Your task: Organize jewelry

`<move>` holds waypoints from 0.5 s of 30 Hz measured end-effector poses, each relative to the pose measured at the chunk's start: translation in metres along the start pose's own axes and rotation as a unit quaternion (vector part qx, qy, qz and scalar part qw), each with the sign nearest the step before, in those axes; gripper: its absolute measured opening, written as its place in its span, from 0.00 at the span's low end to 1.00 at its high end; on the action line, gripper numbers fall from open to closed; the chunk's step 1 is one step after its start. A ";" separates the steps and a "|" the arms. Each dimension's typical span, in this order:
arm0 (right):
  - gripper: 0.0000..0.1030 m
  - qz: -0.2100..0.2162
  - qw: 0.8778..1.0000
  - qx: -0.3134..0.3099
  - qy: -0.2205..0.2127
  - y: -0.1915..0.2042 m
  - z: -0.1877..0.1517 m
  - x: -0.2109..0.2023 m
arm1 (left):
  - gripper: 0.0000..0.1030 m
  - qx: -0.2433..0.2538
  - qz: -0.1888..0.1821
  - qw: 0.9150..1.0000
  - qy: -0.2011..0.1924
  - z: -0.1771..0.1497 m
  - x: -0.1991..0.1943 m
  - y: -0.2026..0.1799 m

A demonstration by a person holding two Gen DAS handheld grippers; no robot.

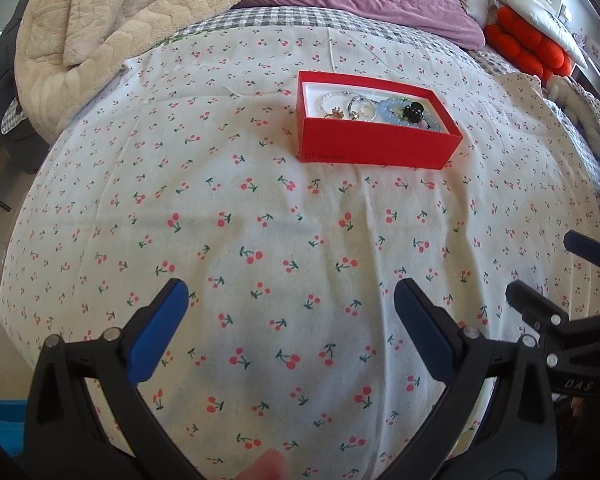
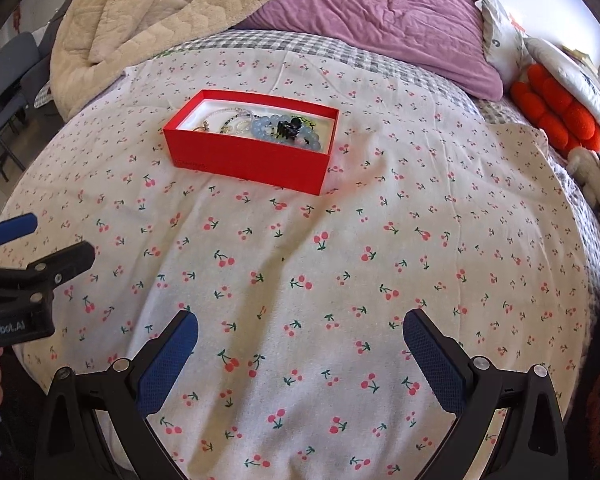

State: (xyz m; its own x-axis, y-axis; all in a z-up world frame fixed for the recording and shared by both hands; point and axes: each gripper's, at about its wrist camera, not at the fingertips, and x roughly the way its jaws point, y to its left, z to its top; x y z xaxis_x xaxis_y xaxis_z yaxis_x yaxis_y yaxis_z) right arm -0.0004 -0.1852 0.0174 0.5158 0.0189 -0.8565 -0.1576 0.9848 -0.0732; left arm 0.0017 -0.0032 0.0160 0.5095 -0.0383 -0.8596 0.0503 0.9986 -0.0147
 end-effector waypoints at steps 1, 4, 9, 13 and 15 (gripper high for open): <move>1.00 -0.001 1.000 0.001 -0.001 0.001 0.001 0.000 | 0.99 -0.001 0.000 1.000 -0.001 -0.001 -0.001 0.001; 1.00 0.001 1.000 -0.002 -0.008 0.007 0.003 -0.002 | 0.99 -0.003 0.007 1.000 -0.007 -0.001 -0.002 0.005; 1.00 0.001 1.000 -0.013 -0.010 0.018 0.004 0.000 | 0.99 -0.016 0.011 1.000 -0.006 0.001 -0.001 0.010; 1.00 0.001 1.000 -0.015 -0.009 0.021 0.004 0.001 | 0.99 -0.021 0.011 1.000 -0.004 0.001 0.000 0.011; 1.00 -0.002 1.000 -0.016 -0.011 0.022 0.004 0.002 | 0.99 -0.020 0.012 1.000 -0.005 0.001 0.000 0.010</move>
State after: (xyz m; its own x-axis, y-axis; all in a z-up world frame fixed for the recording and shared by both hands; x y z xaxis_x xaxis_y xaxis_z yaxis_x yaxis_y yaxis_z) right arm 0.0003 -0.1626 0.0165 0.5349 0.0199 -0.8447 -0.1826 0.9788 -0.0926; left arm 0.0037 0.0070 0.0162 0.5191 -0.0154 -0.8546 0.0038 0.9999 -0.0157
